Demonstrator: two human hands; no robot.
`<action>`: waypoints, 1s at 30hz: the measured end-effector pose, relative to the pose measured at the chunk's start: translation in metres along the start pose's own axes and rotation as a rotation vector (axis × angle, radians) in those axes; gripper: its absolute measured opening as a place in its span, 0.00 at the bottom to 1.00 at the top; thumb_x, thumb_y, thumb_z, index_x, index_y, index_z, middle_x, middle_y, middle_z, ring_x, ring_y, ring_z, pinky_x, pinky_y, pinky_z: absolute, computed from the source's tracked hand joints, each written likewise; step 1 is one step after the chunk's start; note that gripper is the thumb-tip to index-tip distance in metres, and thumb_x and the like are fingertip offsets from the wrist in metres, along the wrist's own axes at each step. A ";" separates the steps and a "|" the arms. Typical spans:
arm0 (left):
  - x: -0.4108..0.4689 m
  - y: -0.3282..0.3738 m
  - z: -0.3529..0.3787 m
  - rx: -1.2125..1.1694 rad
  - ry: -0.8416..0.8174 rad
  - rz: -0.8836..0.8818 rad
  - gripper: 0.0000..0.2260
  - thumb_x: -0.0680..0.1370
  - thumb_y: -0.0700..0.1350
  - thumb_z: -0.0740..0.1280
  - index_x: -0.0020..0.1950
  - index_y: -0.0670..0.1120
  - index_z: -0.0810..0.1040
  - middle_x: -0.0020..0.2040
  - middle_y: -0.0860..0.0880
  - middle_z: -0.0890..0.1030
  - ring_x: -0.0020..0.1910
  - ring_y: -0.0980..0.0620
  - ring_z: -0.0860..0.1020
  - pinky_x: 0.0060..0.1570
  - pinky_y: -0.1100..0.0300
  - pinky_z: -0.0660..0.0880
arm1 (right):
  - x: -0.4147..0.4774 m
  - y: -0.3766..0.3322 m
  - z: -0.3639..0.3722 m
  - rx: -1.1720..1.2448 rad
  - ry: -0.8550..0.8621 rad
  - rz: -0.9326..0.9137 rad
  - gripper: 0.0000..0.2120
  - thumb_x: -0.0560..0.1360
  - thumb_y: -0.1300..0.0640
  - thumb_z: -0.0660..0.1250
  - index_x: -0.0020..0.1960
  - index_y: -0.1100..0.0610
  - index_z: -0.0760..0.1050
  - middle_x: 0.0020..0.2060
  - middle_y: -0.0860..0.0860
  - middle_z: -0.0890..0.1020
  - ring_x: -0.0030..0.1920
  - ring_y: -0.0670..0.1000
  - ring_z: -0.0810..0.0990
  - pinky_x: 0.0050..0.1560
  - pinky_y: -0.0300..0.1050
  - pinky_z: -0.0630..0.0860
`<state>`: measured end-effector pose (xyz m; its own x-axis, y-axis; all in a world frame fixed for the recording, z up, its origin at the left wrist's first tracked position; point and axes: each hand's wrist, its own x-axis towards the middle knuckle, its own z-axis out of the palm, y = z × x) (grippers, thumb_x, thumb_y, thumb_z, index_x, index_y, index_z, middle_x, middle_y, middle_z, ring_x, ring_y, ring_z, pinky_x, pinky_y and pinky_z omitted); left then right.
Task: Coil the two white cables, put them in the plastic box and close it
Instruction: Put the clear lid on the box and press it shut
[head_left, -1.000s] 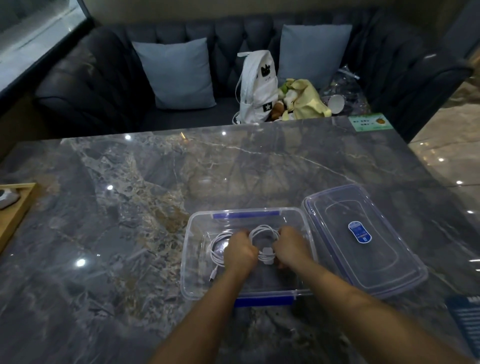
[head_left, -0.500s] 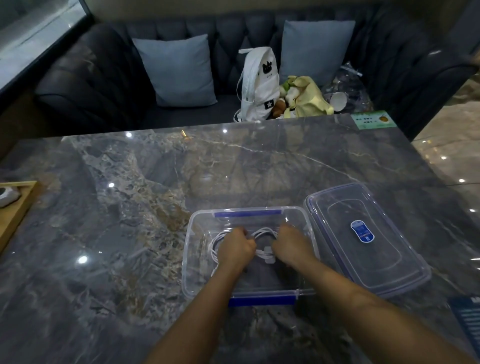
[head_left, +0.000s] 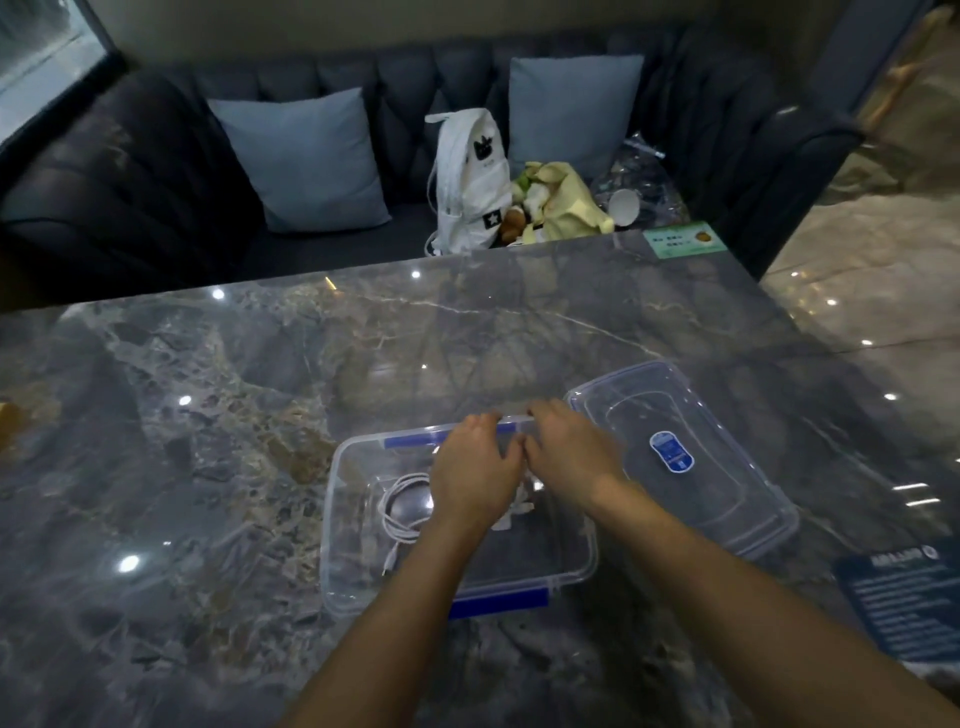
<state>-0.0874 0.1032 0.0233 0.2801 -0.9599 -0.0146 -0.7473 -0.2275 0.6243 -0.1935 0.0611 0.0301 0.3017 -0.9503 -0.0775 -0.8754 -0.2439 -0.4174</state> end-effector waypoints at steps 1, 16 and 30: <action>0.000 0.005 0.003 -0.002 0.023 0.034 0.17 0.77 0.51 0.62 0.63 0.45 0.74 0.61 0.45 0.78 0.59 0.46 0.75 0.56 0.54 0.70 | 0.000 0.007 -0.005 -0.009 0.026 -0.003 0.13 0.75 0.55 0.59 0.57 0.58 0.70 0.58 0.55 0.74 0.56 0.60 0.75 0.48 0.51 0.70; -0.010 0.115 0.103 0.149 -0.119 0.196 0.14 0.75 0.47 0.63 0.57 0.41 0.75 0.59 0.40 0.77 0.58 0.39 0.74 0.56 0.50 0.69 | -0.027 0.178 -0.047 -0.091 0.087 0.147 0.18 0.74 0.53 0.64 0.60 0.61 0.71 0.57 0.60 0.76 0.56 0.62 0.75 0.53 0.53 0.70; -0.021 0.120 0.168 -0.334 -0.231 -0.583 0.40 0.72 0.41 0.68 0.76 0.45 0.46 0.74 0.33 0.55 0.73 0.36 0.57 0.72 0.44 0.56 | -0.036 0.239 -0.032 0.302 -0.290 0.332 0.44 0.70 0.39 0.65 0.75 0.55 0.46 0.75 0.55 0.54 0.74 0.55 0.53 0.71 0.59 0.55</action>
<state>-0.2842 0.0689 -0.0328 0.4158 -0.7159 -0.5610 -0.2800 -0.6876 0.6699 -0.4257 0.0310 -0.0379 0.1569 -0.8637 -0.4790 -0.8067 0.1677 -0.5666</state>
